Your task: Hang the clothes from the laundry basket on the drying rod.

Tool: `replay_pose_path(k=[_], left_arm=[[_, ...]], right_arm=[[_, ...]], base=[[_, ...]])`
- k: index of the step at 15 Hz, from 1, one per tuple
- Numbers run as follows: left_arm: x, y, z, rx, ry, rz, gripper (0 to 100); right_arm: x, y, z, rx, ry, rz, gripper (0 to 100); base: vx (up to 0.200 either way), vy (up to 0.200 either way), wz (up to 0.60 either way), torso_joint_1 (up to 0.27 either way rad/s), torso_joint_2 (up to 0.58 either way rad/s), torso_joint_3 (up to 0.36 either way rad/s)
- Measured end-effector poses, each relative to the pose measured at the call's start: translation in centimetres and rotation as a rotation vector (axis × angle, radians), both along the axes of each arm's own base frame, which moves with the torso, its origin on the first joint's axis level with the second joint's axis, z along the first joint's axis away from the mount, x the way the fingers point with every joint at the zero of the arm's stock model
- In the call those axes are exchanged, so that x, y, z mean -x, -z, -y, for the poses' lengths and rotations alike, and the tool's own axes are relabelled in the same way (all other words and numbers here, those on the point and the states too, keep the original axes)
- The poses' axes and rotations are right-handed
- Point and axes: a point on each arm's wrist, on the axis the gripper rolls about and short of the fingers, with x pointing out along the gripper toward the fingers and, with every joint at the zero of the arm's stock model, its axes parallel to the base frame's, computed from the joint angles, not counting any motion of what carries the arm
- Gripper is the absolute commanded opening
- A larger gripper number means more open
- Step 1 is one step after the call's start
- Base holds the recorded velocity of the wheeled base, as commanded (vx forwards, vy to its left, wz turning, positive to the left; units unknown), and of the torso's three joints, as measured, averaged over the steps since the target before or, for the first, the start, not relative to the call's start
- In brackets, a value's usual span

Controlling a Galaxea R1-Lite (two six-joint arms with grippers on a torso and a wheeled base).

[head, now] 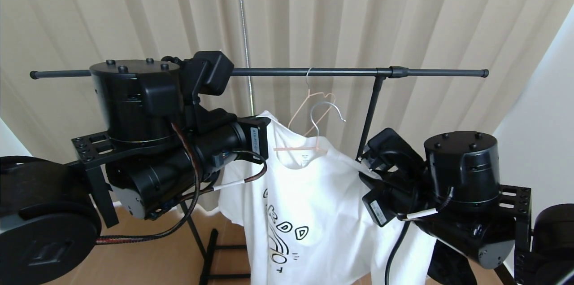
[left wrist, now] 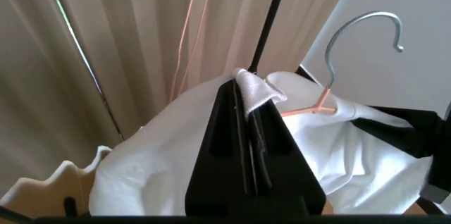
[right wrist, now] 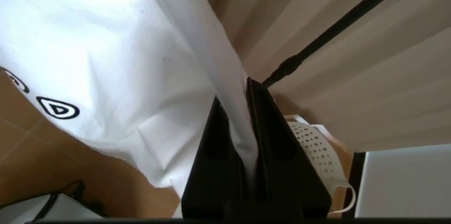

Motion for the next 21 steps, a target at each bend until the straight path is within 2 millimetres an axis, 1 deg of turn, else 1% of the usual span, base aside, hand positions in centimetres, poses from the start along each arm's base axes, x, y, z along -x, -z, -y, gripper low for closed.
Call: replay_pose_path(k=[3, 6, 10, 14, 17, 21], left_arm=[[0.2, -0.2, 0.3, 0.006, 0.011, 0.004, 0], [0.3, -0.2, 0.4, 0.008, 0.016, 0.004, 0], [0.3, -0.1, 0.4, 0.006, 0.018, 0.002, 0], [0.7, 0.2, 0.7, -0.001, 0.033, -0.007, 0], [0.8, 0.4, 0.8, -0.004, 0.038, -0.009, 0], [1.6, 1.6, 1.1, -0.034, 0.063, -0.04, 0]], right_arm=[[-0.4, 0.4, -0.7, -0.017, -0.004, 0.019, 0], [-0.9, 0.3, -1.4, -0.108, -0.014, 0.086, 0], [-0.9, 0.4, -1.5, -0.195, -0.048, 0.089, 0], [-0.9, -0.4, -1.8, -0.284, -0.066, 0.133, 0], [-0.9, -0.7, -1.9, -0.312, -0.074, 0.16, 0], [-0.7, -1.0, -1.8, -0.351, -0.101, 0.194, 0]], base=[[0.0, 0.0, 0.0, 0.0, 0.0, 0.0], [0.0, 0.0, 0.0, 0.0, 0.0, 0.0], [0.0, 0.0, 0.0, 0.0, 0.0, 0.0], [0.0, 0.0, 0.0, 0.0, 0.0, 0.0], [0.0, 0.0, 0.0, 0.0, 0.0, 0.0], [0.0, 0.0, 0.0, 0.0, 0.0, 0.0]])
